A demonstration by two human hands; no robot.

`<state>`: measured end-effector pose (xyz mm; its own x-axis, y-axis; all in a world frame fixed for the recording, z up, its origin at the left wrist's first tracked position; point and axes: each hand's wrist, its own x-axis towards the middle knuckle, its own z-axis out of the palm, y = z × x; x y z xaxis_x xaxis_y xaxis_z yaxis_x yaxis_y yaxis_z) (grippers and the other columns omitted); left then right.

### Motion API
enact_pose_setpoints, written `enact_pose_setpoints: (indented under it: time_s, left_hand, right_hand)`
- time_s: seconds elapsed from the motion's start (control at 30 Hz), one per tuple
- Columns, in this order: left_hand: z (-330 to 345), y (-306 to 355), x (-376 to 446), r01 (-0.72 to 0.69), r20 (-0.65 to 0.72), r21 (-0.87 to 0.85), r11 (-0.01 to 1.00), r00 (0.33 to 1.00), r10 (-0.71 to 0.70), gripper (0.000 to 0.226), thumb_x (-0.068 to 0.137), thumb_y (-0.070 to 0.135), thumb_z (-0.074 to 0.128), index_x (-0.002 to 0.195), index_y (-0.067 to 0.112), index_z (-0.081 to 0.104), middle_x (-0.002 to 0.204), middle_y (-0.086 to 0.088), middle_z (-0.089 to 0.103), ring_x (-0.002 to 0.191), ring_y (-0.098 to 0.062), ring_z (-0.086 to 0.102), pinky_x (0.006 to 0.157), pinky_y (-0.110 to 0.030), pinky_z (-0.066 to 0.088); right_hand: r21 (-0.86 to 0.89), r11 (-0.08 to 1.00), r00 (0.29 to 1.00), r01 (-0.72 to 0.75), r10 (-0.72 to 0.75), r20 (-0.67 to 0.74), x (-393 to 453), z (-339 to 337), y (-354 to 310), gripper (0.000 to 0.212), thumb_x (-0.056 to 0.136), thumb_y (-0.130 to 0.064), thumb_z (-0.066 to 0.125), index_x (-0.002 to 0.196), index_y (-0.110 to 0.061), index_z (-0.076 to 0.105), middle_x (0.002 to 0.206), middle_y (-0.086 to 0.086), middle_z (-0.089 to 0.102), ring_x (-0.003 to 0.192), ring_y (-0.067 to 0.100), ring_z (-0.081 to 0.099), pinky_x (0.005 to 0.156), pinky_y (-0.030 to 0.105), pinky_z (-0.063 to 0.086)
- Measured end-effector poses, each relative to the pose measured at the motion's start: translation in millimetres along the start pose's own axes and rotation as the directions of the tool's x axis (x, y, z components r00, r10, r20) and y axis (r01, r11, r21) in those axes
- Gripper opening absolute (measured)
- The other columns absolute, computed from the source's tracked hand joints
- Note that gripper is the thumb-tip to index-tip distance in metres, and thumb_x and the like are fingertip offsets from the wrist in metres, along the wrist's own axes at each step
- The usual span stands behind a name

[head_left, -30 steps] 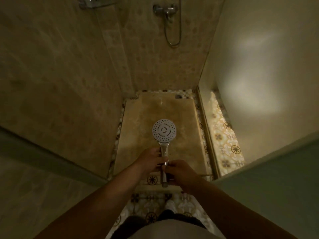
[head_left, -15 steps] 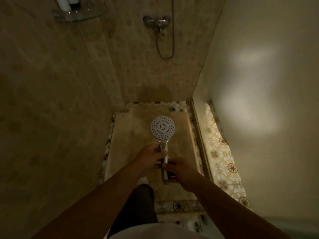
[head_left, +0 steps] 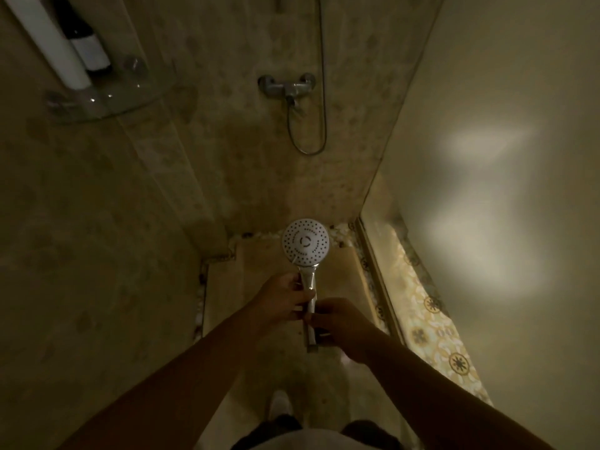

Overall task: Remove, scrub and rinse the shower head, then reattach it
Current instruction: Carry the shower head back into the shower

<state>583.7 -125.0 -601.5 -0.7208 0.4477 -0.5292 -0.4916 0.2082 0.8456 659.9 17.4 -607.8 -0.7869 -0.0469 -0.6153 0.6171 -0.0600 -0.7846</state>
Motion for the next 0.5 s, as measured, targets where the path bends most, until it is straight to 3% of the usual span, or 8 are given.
enact_pose_setpoints:
  time_s: [0.1, 0.33, 0.5]
  left_hand:
    - [-18, 33, 22, -0.032, 0.020, 0.012, 0.999, 0.999, 0.032, 0.021, 0.089, 0.008, 0.066, 0.110, 0.009, 0.065, 0.101, -0.012, 0.071, 0.085, -0.021, 0.071, 0.067, -0.032, 0.057]
    - [-38, 82, 74, -0.079, 0.020, 0.029, 0.996, 0.997, 0.079, 0.016, 0.090, 0.006, 0.064, 0.105, 0.013, 0.066, 0.095, -0.007, 0.071, 0.075, -0.014, 0.071, 0.060, -0.027, 0.056]
    - [-40, 117, 119, -0.110, 0.015, 0.067, 0.992, 0.994, 0.109, 0.014, 0.089, 0.009, 0.066, 0.098, 0.019, 0.068, 0.097, -0.009, 0.072, 0.078, -0.019, 0.069, 0.066, -0.033, 0.059]
  right_hand:
    - [-0.005, 1.000, 0.999, 0.015, -0.016, -0.040, 21, 5, -39, 0.009, 0.086, -0.009, 0.067, 0.095, -0.010, 0.070, 0.093, 0.012, 0.072, 0.087, 0.026, 0.070, 0.079, 0.040, 0.060]
    - [-0.019, 0.999, 0.997, 0.047, -0.048, -0.064, 69, -10, -94, 0.003, 0.085, -0.015, 0.069, 0.086, -0.016, 0.072, 0.077, 0.002, 0.074, 0.071, 0.014, 0.071, 0.060, 0.025, 0.057]
    - [0.008, 0.998, 0.997, 0.060, -0.059, -0.058, 105, -35, -133, 0.013, 0.087, -0.024, 0.071, 0.091, -0.013, 0.072, 0.076, -0.001, 0.075, 0.070, 0.013, 0.072, 0.060, 0.025, 0.055]
